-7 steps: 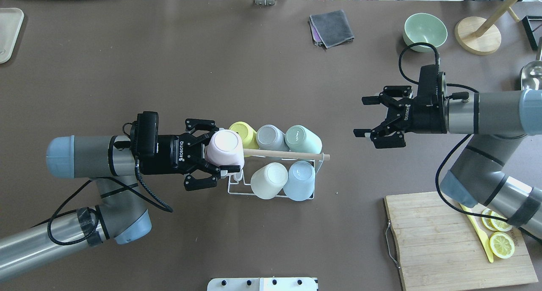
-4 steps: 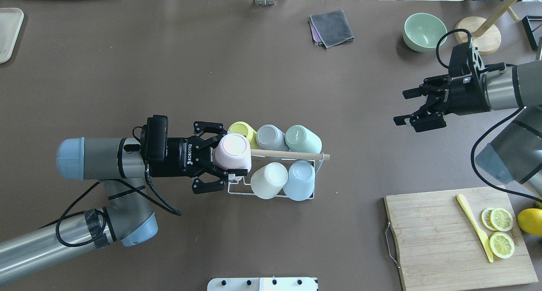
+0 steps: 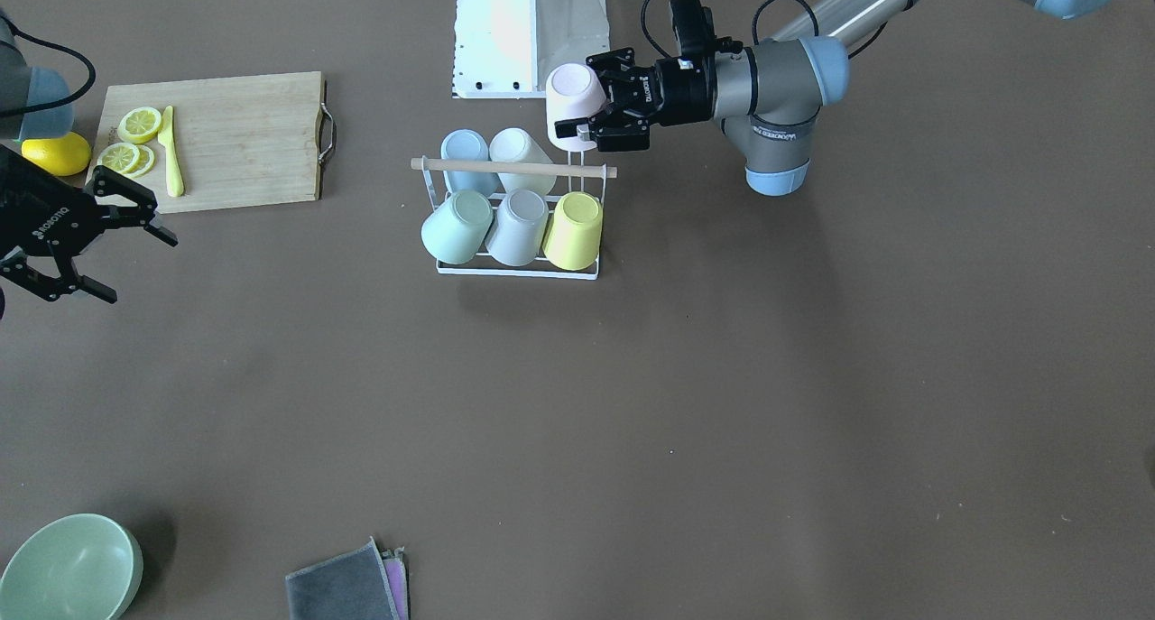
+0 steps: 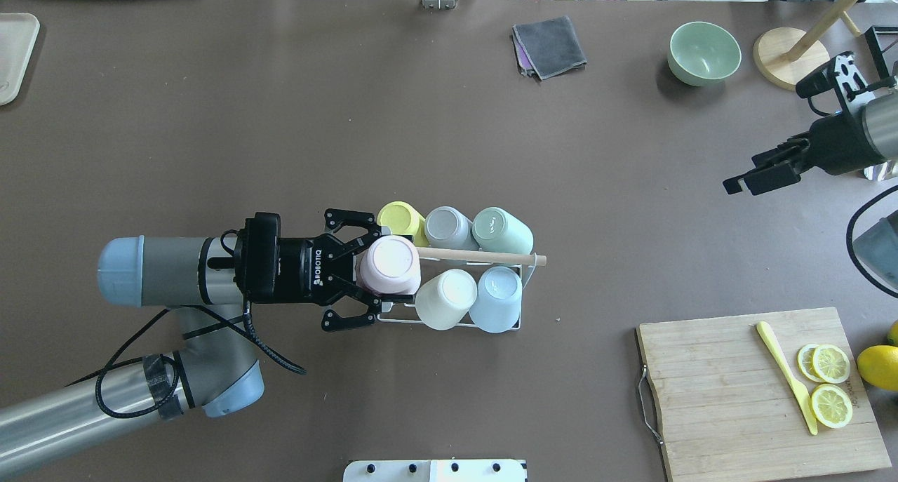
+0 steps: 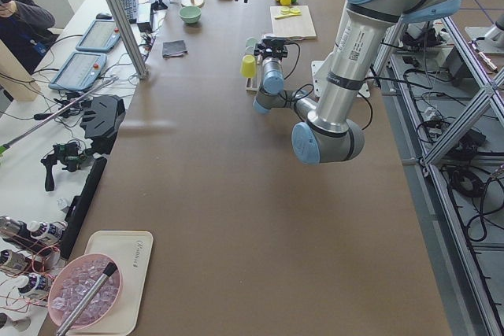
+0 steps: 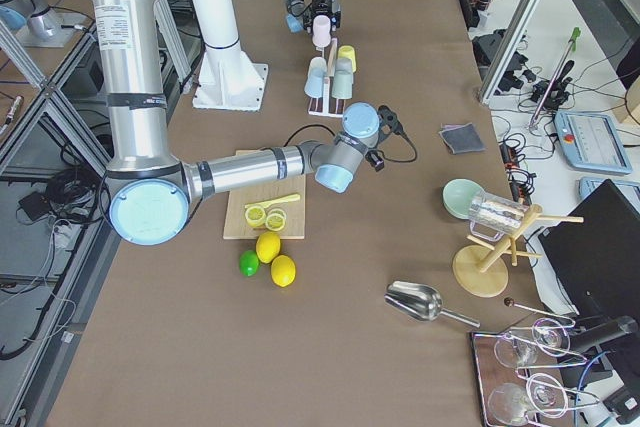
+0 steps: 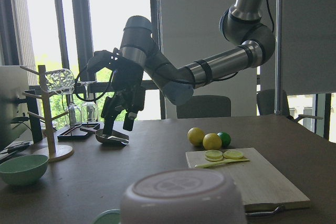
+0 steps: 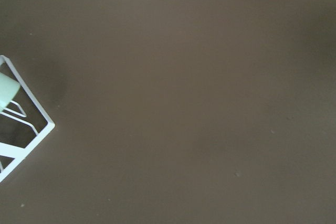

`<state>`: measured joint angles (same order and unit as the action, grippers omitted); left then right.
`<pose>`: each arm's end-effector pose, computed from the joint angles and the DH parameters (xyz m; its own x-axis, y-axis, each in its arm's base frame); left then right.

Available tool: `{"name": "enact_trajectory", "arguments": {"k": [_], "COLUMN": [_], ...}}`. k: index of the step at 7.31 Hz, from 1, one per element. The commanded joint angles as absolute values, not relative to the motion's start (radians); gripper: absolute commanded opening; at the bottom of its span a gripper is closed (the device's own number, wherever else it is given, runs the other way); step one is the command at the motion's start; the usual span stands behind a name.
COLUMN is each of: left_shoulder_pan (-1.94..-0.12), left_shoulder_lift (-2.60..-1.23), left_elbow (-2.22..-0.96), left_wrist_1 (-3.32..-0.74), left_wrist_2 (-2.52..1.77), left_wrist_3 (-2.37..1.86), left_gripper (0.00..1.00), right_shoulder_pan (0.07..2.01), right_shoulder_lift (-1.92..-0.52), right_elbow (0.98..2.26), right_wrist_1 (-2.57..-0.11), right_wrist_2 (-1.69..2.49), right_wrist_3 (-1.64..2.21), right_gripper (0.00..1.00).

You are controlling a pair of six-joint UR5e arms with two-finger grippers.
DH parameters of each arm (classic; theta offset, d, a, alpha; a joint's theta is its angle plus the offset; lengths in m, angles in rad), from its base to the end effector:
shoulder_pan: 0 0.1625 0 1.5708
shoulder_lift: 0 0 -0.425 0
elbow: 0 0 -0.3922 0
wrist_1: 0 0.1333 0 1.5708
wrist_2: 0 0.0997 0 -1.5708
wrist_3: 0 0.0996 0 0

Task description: Place cup on cup holder

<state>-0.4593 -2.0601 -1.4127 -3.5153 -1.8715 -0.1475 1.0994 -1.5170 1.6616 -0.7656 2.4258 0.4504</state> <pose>0.4725 -0.3495 0.2725 0.1334 0.9880 0.0779 0.6070 -0.1436 0.7816 -0.1853 -0.4916 0.4873 0.3905 -0.5349 0.7493 0.1047 0.8344 0.5411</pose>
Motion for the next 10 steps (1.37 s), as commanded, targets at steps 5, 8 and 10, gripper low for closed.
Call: {"name": "enact_trajectory", "arguments": {"k": [5,8,10], "left_shoulder_pan": [-0.413,-0.408,-0.408], "left_shoulder_lift": [-2.049,-2.048,-2.046], "left_elbow": [-1.401,-1.401,-1.396], "left_wrist_1": [-3.516,-3.519,-3.519], "left_wrist_2": [-1.867,-1.833,-1.812], "left_wrist_3": [-0.043,-0.005,0.047], "left_gripper": [0.41,0.41,0.41], "right_shoulder_pan": [1.321,1.483,1.555], "right_shoulder_lift": [-1.551,-1.554,-1.551], "right_elbow": [1.741,1.761,1.733], "right_wrist_1": [-1.474,-1.707,-1.826], "right_wrist_2": [2.277,2.252,2.252], "right_wrist_3": [0.337,0.189,0.100], "right_gripper": [1.00,1.00,1.00]}}
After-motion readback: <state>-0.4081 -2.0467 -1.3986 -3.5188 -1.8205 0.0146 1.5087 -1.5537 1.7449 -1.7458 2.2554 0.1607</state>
